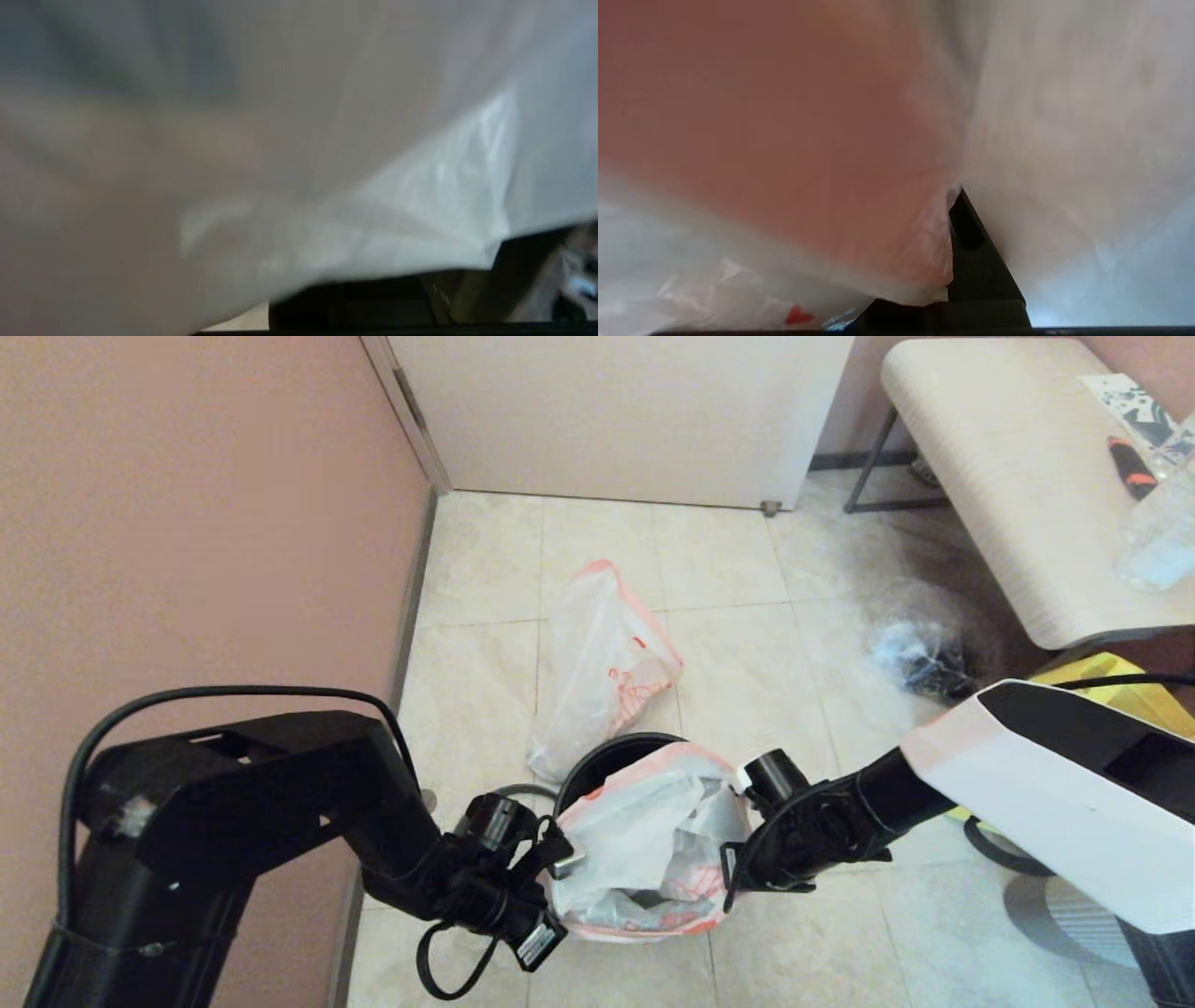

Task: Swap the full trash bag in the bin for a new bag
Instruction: Put the new garbage bag on the trash can

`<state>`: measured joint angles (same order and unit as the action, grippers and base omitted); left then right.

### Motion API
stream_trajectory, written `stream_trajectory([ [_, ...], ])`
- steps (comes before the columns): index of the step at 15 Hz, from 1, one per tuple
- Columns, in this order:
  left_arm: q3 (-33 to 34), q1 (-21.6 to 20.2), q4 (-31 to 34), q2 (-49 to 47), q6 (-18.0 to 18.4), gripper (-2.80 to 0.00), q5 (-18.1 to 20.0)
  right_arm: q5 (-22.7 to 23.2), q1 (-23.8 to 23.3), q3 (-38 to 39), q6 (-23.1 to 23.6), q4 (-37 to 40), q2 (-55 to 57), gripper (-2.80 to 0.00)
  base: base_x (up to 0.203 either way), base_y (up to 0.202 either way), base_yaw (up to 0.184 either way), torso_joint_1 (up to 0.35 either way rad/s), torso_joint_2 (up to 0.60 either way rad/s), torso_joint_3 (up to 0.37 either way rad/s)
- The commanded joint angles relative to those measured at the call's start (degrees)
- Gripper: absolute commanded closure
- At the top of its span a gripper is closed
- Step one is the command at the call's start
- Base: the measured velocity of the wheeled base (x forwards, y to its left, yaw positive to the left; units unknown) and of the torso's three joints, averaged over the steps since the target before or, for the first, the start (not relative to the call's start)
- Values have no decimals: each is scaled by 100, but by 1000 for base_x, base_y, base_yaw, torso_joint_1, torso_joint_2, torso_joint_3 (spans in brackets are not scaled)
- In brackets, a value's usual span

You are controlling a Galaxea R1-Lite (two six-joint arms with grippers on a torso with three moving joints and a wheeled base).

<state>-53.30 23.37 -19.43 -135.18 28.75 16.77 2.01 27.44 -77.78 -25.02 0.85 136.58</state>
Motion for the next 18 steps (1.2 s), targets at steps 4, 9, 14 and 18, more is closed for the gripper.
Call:
stream_trajectory([
  [4,100,86,-599,-34,-579,0,53,-9,-64,-483,1,-457,-220,0,0,0,0,0,0,0],
  [9,405,-131,-931,202,-625,0,353,-8,-37,-423,118,-601,-301,0,0,0,0,0,0,0],
  [14,644,-95,-889,573,-614,-280,379,-8,-3,-70,119,-441,-591,-280,0,0,0,0,0,0],
  [18,1130,-66,-169,1518,-631,-280,620,-34,33,-45,128,-164,-712,-280,0,0,0,0,0,0],
])
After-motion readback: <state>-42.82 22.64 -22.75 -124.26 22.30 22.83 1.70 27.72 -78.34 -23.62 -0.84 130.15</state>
